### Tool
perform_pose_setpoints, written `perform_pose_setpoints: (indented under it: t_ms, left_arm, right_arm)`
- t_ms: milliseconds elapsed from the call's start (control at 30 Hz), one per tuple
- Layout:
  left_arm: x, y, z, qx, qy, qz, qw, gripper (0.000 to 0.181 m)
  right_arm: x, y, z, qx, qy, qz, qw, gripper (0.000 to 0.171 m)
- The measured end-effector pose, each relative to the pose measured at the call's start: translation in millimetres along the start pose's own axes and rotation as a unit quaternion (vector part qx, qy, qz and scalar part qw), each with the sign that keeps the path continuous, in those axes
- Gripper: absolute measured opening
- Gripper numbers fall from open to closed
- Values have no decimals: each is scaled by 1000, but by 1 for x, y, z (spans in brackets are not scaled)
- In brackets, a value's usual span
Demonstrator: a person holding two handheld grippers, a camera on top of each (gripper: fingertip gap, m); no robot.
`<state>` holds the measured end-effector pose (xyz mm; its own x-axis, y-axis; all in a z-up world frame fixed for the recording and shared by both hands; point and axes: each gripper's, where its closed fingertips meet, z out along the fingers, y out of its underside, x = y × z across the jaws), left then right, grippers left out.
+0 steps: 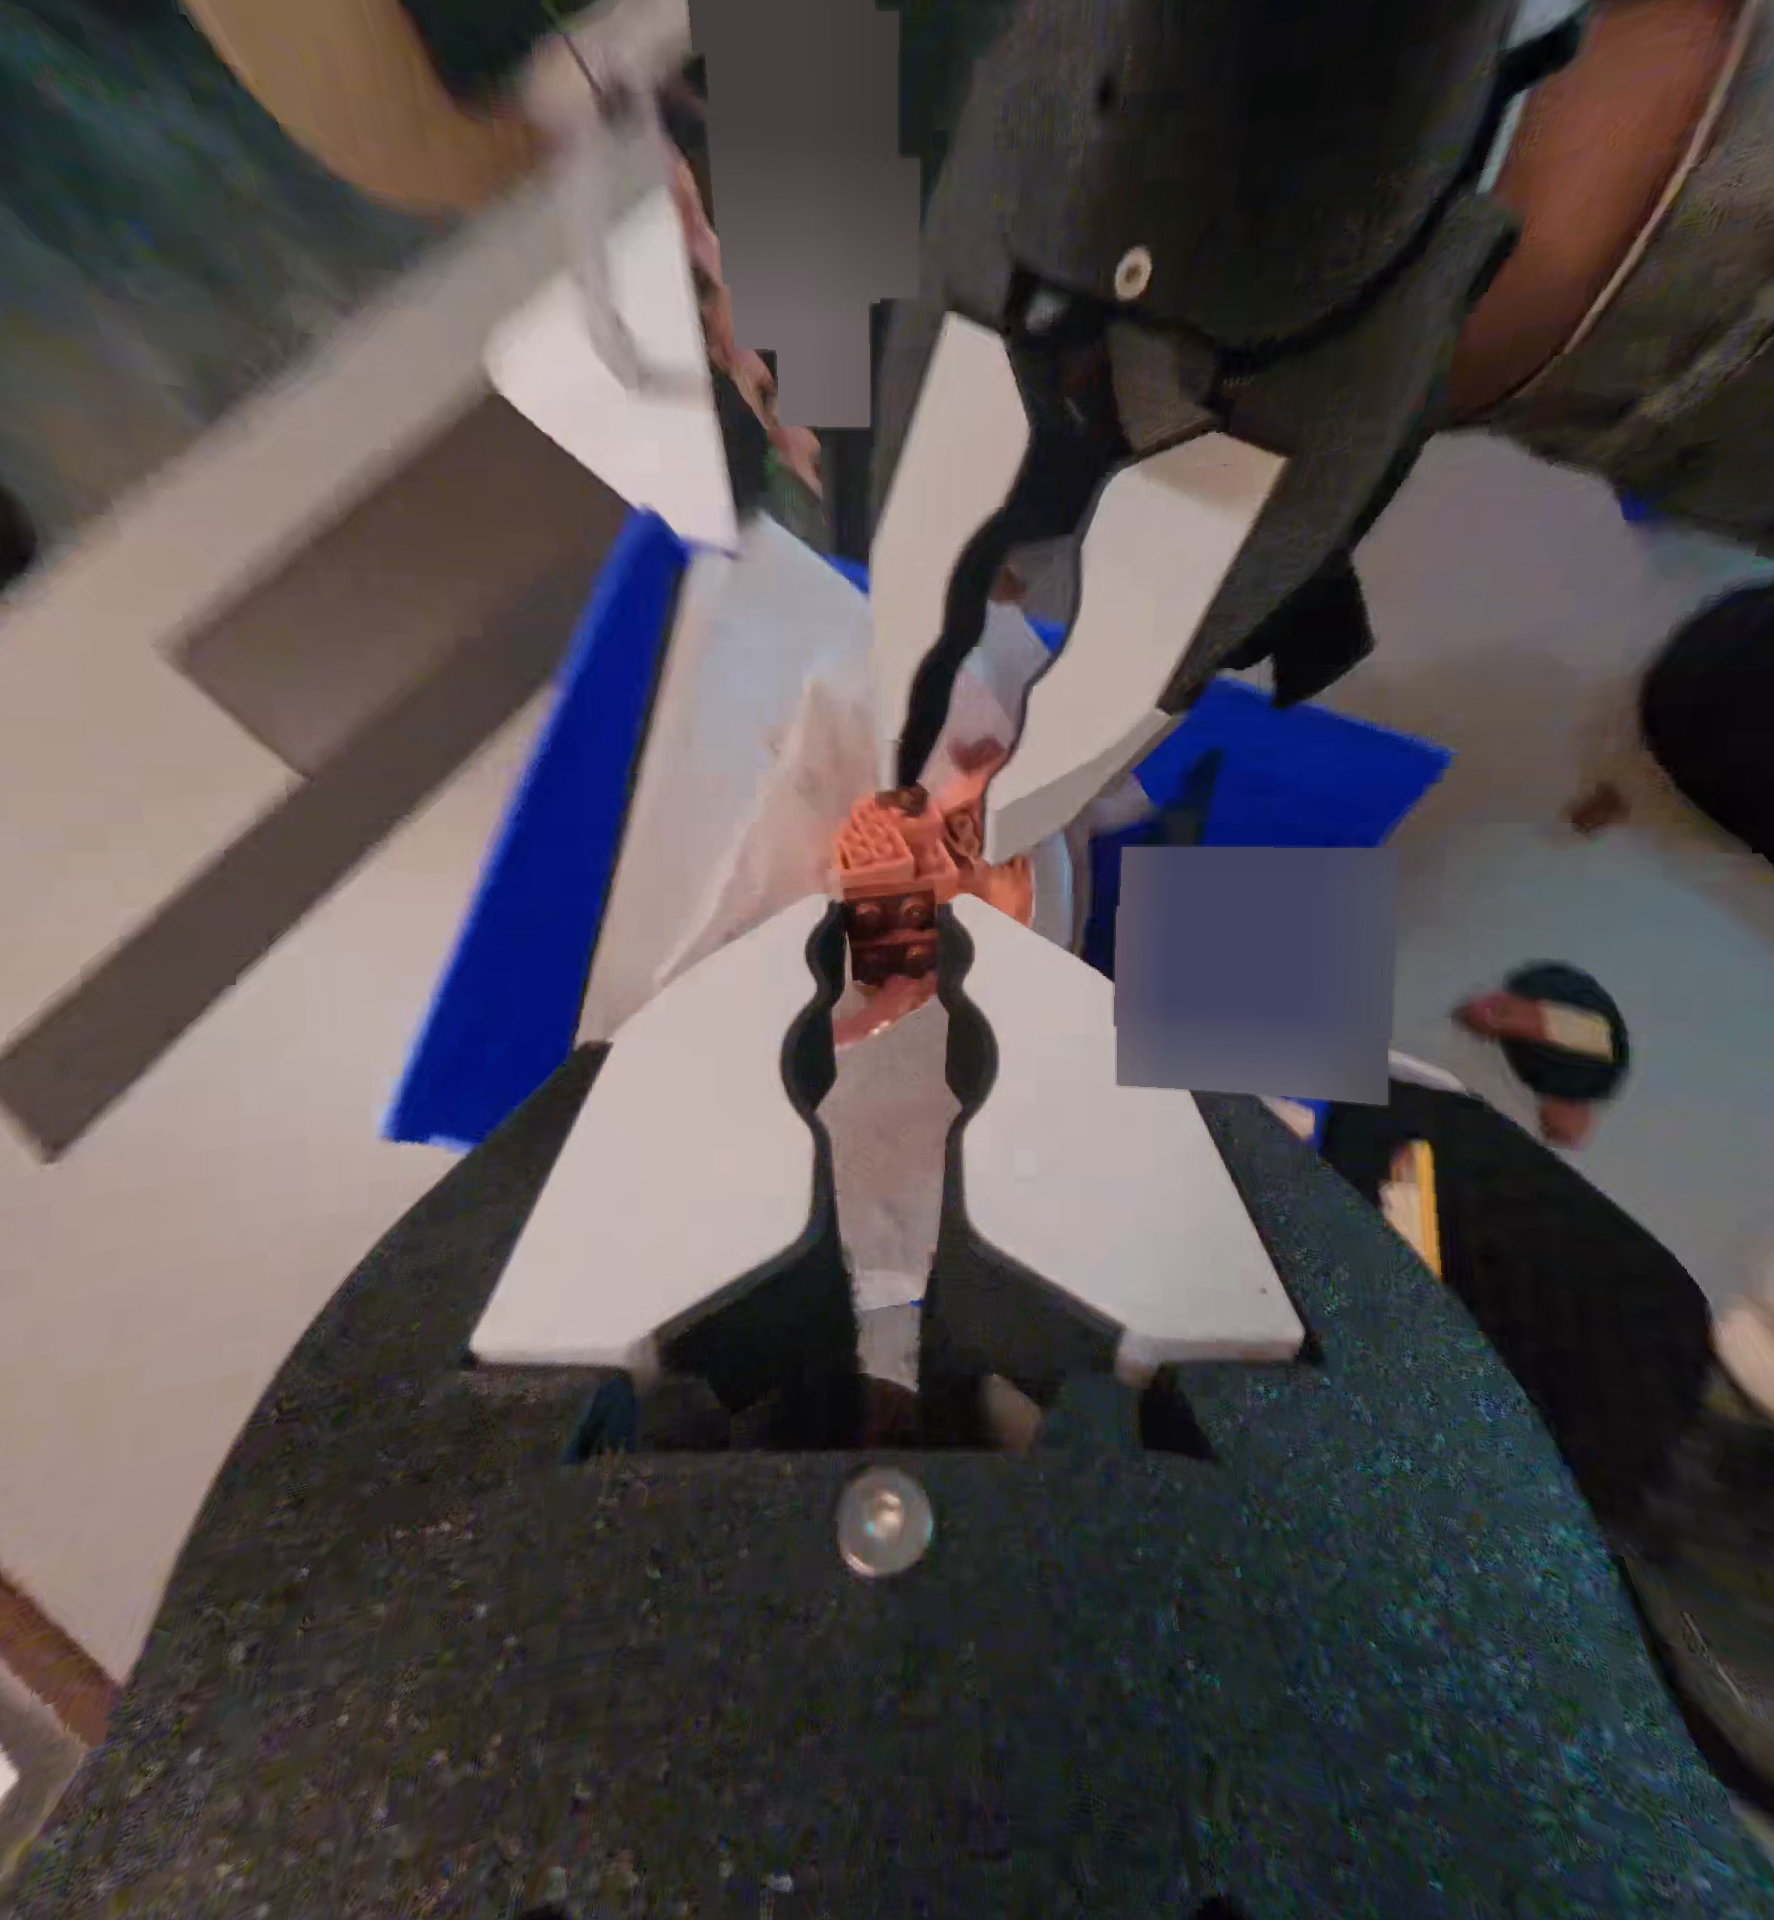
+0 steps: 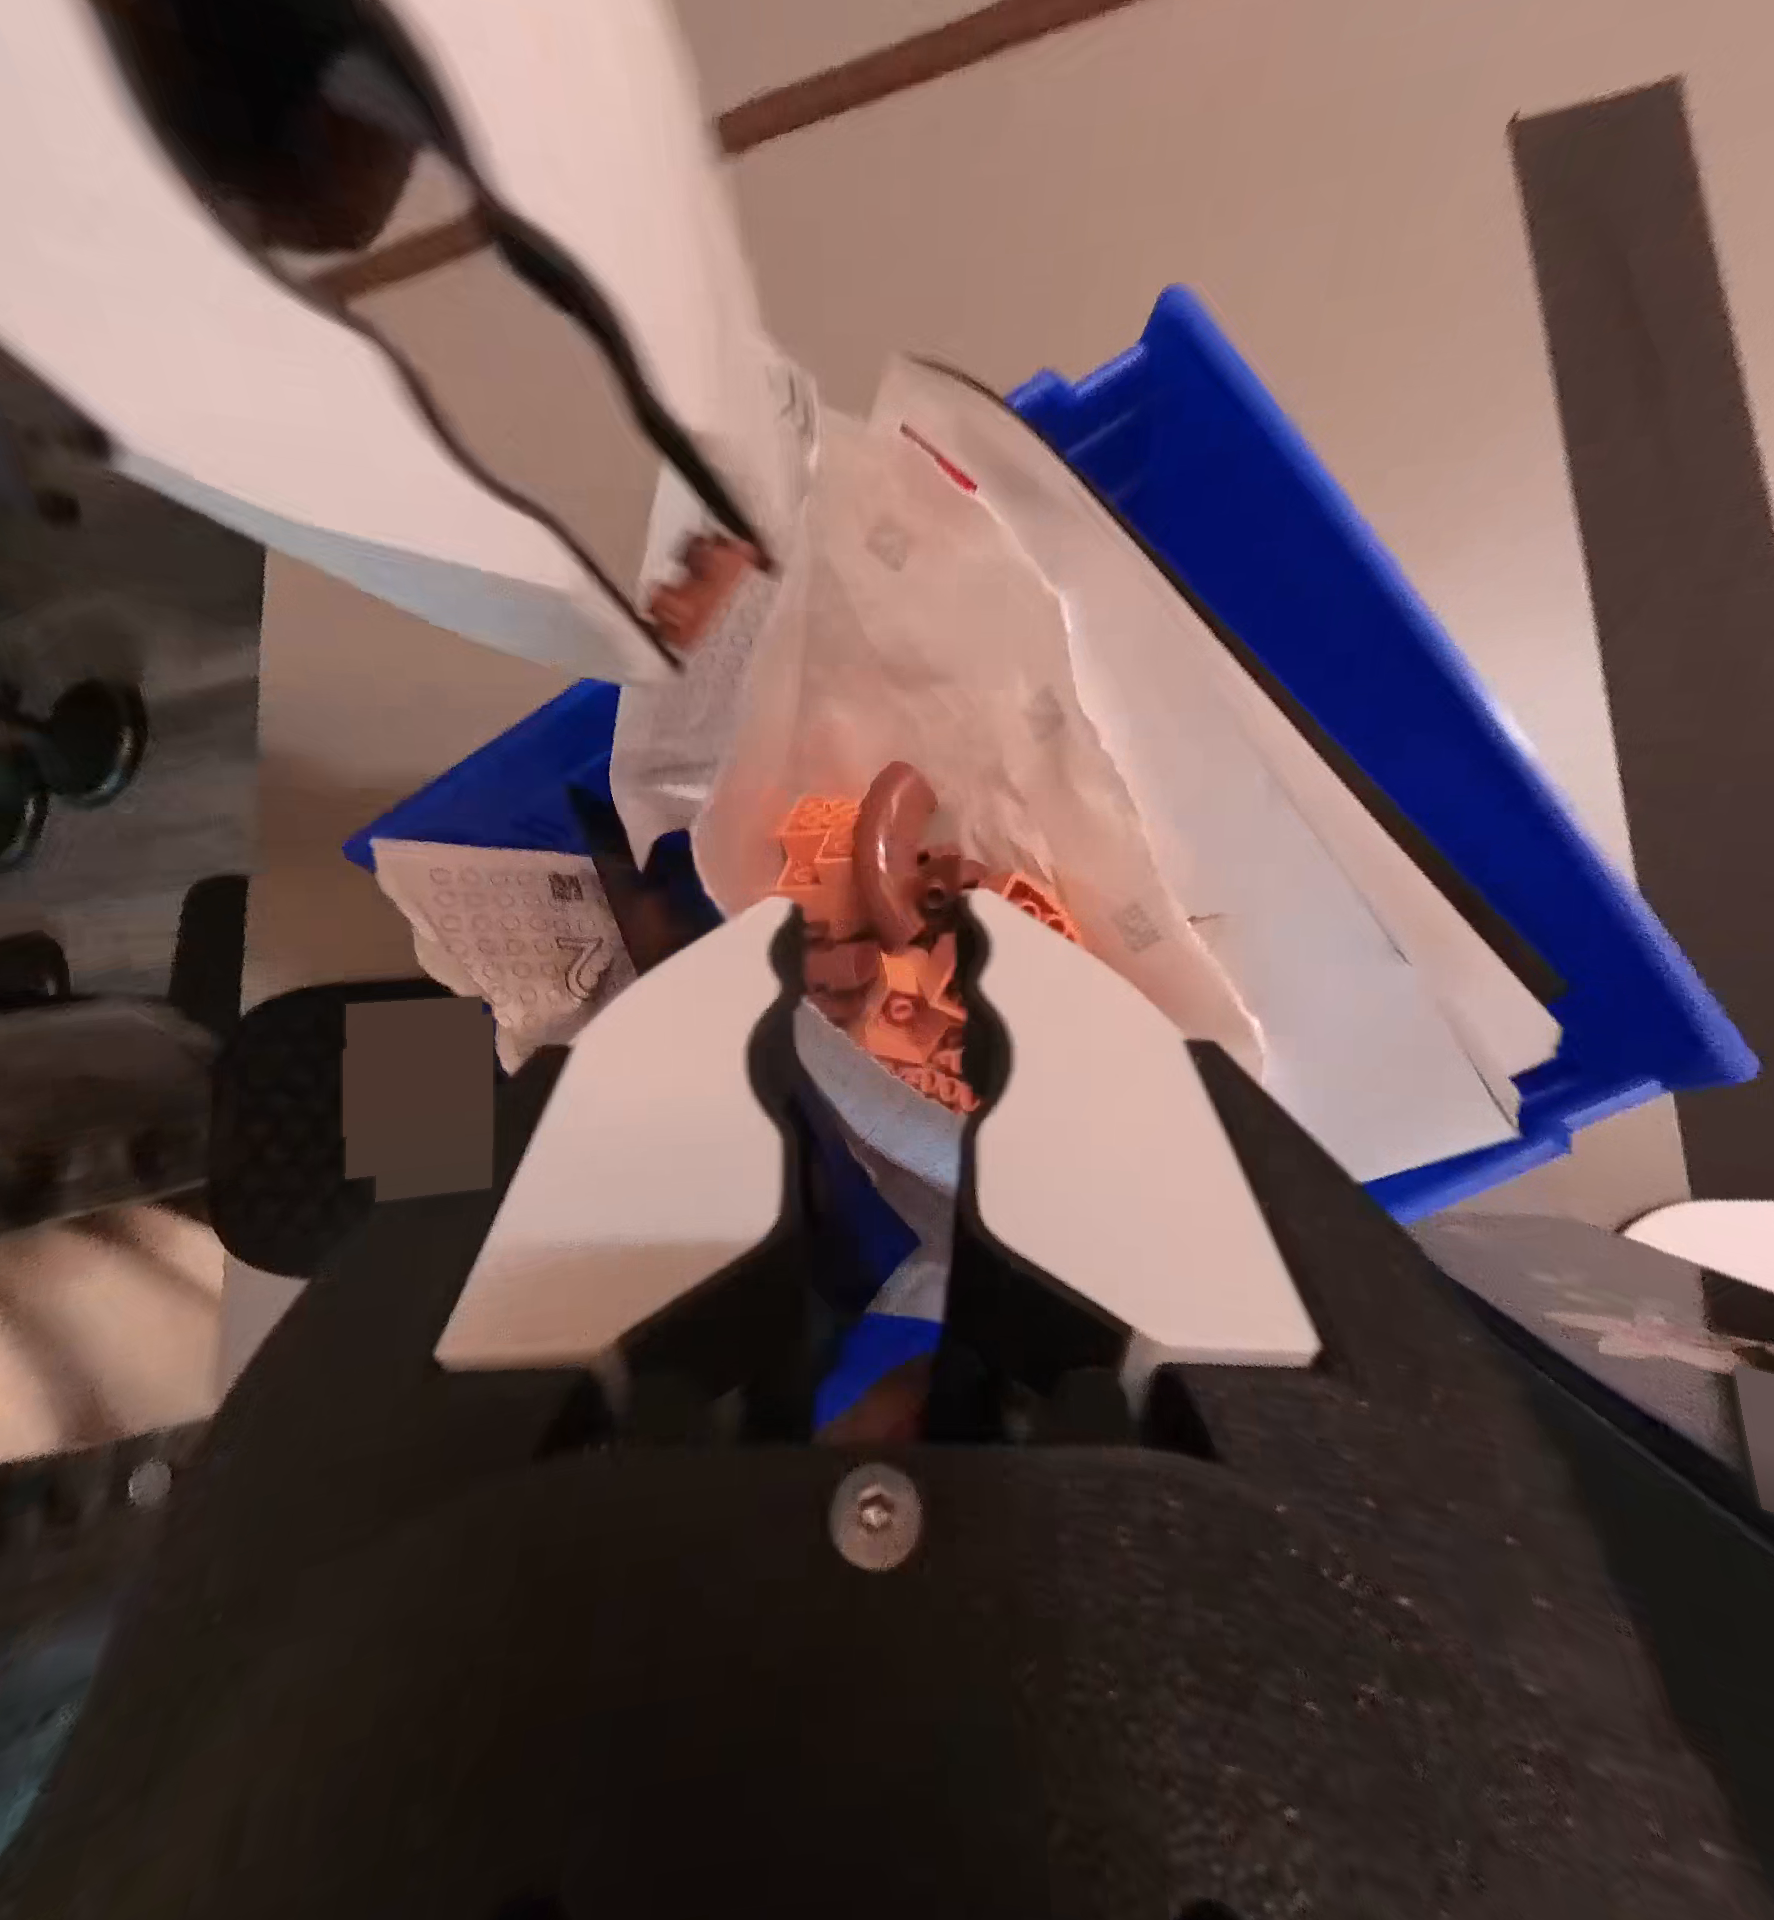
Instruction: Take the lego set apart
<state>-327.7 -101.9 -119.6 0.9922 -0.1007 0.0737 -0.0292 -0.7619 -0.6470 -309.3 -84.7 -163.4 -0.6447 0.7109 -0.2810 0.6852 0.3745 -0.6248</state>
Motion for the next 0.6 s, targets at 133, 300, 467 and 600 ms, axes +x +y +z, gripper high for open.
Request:
perform_pose_setpoints:
  t_ms: [133,300,467,600]
  left_arm:
    - [3,-3,27,-47,107,-31,993,16]
    - [12,-13,27,-6,188,-53,981,32]
    - [11,-17,25,28,197,-60,978,34]
    - [-2,3,40,-18,141,-61,988,24]
  right_arm:
    - [-2,2,1,-1,-5,-44,999,43]
    - [-13,-1,-10,35,-50,-80,995,54]
    - [-19,-4,-11,57,-63,-111,990,55]
    - [-23,-6,-11,66,-65,-121,988,56]
